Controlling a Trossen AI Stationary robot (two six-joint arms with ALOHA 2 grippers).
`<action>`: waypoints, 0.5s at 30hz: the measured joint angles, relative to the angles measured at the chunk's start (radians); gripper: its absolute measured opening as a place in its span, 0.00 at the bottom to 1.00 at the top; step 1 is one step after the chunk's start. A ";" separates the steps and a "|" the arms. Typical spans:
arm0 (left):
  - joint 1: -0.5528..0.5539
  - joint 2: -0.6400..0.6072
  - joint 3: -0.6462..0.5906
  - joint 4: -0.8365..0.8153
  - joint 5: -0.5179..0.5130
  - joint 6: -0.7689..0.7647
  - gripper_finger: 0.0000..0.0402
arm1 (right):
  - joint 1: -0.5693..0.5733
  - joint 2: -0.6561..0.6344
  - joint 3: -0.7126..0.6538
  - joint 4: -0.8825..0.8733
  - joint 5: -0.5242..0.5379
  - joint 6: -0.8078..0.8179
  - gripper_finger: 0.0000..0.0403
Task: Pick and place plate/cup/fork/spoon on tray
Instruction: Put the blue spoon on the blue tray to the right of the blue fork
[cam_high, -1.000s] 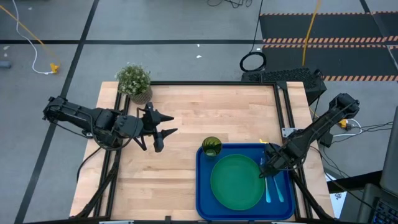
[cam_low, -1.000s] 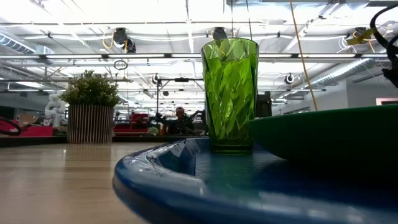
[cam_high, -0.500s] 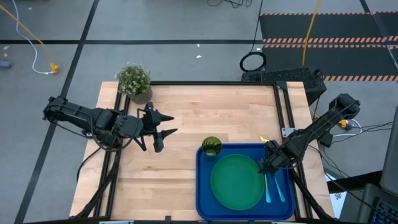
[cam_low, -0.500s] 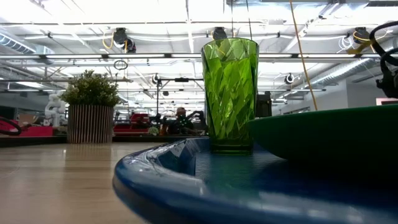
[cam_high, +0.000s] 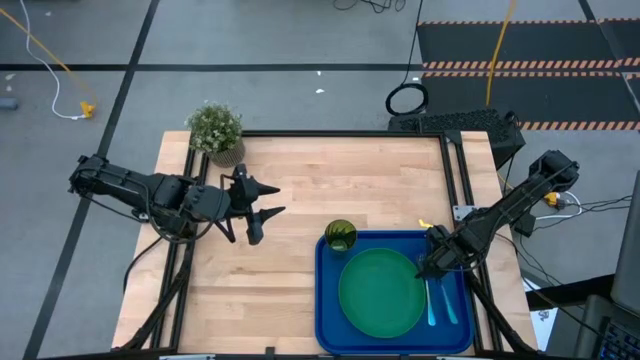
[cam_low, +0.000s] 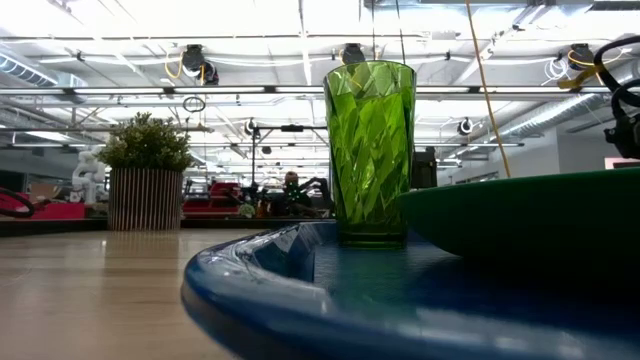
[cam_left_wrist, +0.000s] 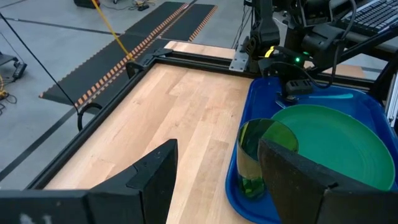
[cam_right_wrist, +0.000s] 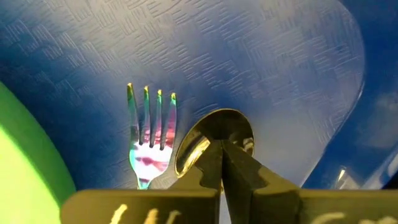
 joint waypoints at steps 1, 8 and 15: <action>0.000 0.000 0.000 0.000 0.000 0.000 0.56 | 0.000 0.000 0.000 0.003 0.000 0.000 0.00; 0.000 0.000 0.000 0.000 0.000 -0.002 0.56 | 0.000 0.000 0.000 0.012 -0.001 0.000 0.00; 0.000 0.000 0.000 0.000 0.001 -0.006 0.56 | 0.000 0.000 0.000 0.001 -0.014 0.006 0.00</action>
